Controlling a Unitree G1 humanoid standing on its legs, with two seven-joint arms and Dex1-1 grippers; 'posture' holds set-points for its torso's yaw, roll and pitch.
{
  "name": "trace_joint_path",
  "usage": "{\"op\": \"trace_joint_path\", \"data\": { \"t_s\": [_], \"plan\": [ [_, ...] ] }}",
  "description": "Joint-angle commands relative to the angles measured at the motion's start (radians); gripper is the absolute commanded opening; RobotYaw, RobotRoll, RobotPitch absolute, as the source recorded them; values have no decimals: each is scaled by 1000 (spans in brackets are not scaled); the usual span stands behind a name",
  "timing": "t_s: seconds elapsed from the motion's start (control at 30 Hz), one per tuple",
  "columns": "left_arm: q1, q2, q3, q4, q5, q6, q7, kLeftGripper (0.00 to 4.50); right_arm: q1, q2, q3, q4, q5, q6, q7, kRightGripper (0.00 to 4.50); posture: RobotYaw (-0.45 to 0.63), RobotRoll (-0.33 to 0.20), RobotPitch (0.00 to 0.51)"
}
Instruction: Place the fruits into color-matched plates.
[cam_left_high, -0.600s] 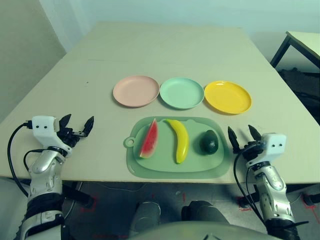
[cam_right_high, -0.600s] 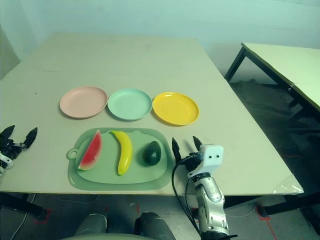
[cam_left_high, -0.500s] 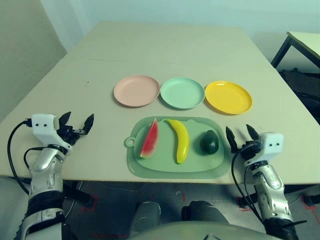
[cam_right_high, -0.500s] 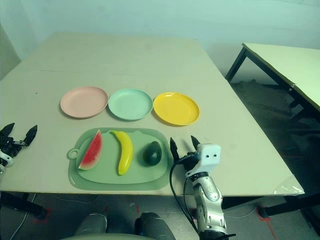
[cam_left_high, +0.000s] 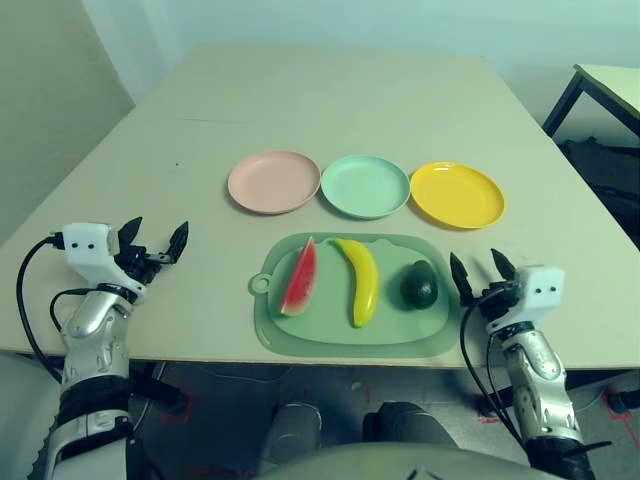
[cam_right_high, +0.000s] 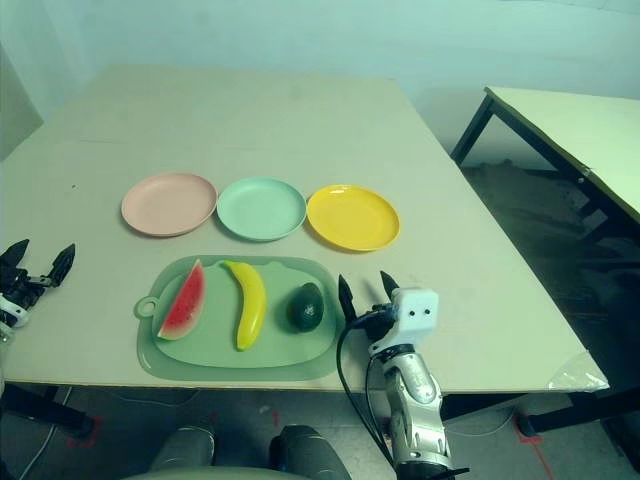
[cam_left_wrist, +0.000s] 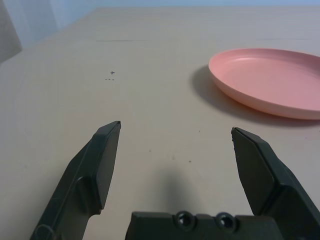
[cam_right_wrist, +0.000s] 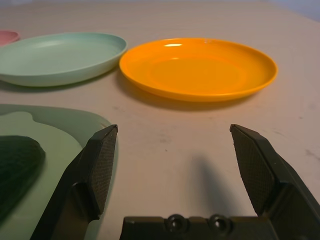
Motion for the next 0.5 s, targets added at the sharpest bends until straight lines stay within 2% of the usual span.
{"op": "trace_joint_path", "data": {
  "t_s": [0.03,0.27,0.37,0.5],
  "plan": [
    [4,7,-6,11,-6,7,-21,4488,6,-21,-23,-7,-1,-10,-10,4500,77,0,46],
    [-1,21,-12,-5,-35,29,-100,4488,8,-73,-61,18,17,-21,15,4500,58,0,48],
    [17,28,-26,-44,-74,69,-194,4488,25,-111,-76,5,30,-16,41,4500,41,0,51],
    [56,106,-69,-120,-133,159,-433,4488,88,-203,-60,-101,37,20,138,4500,16,0,57]
  ]
}}
